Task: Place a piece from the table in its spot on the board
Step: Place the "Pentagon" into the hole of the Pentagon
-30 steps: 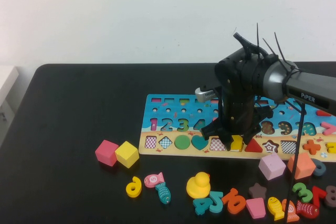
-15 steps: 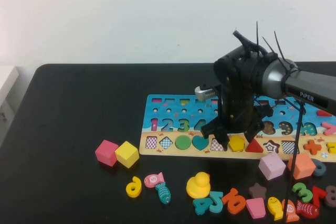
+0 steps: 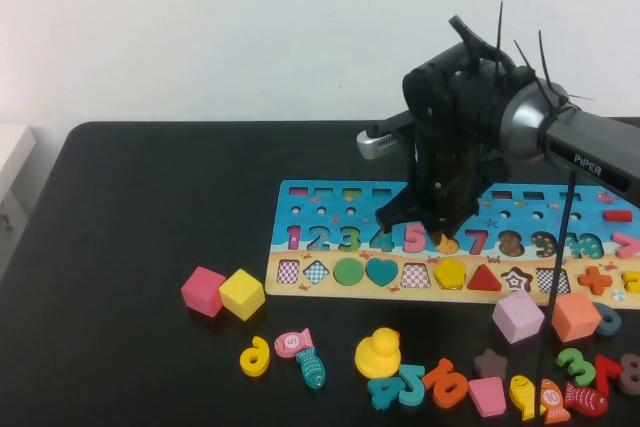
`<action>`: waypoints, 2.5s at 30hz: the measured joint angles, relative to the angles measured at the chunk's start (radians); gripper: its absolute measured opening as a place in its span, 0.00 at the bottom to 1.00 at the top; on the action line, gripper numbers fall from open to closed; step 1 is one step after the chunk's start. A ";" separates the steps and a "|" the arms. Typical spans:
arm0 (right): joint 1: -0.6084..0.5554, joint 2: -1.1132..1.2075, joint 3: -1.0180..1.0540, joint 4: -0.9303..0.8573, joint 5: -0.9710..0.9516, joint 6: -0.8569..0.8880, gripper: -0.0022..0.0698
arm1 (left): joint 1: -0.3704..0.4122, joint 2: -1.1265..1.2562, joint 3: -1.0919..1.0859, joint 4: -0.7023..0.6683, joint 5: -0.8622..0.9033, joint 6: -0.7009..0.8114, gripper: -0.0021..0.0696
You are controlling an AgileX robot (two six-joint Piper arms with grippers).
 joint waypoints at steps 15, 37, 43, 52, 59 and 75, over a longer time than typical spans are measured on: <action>-0.005 0.073 0.000 -0.033 0.022 -0.146 0.06 | 0.000 0.000 0.000 0.000 0.000 0.000 0.03; -0.005 0.074 -0.013 0.015 0.060 -0.161 0.06 | 0.000 0.000 0.000 0.000 0.000 0.000 0.03; -0.005 0.077 -0.015 0.035 0.060 -0.176 0.06 | 0.000 0.000 0.000 0.000 0.000 0.000 0.03; -0.005 0.072 -0.015 0.035 0.061 -0.221 0.06 | 0.000 0.000 0.000 0.000 0.000 0.000 0.03; -0.006 0.033 -0.015 -0.007 0.064 -0.245 0.06 | 0.000 0.000 0.000 0.000 0.000 0.000 0.03; -0.027 -0.057 0.116 0.018 0.065 -0.299 0.06 | 0.000 0.000 0.000 0.000 0.000 0.000 0.03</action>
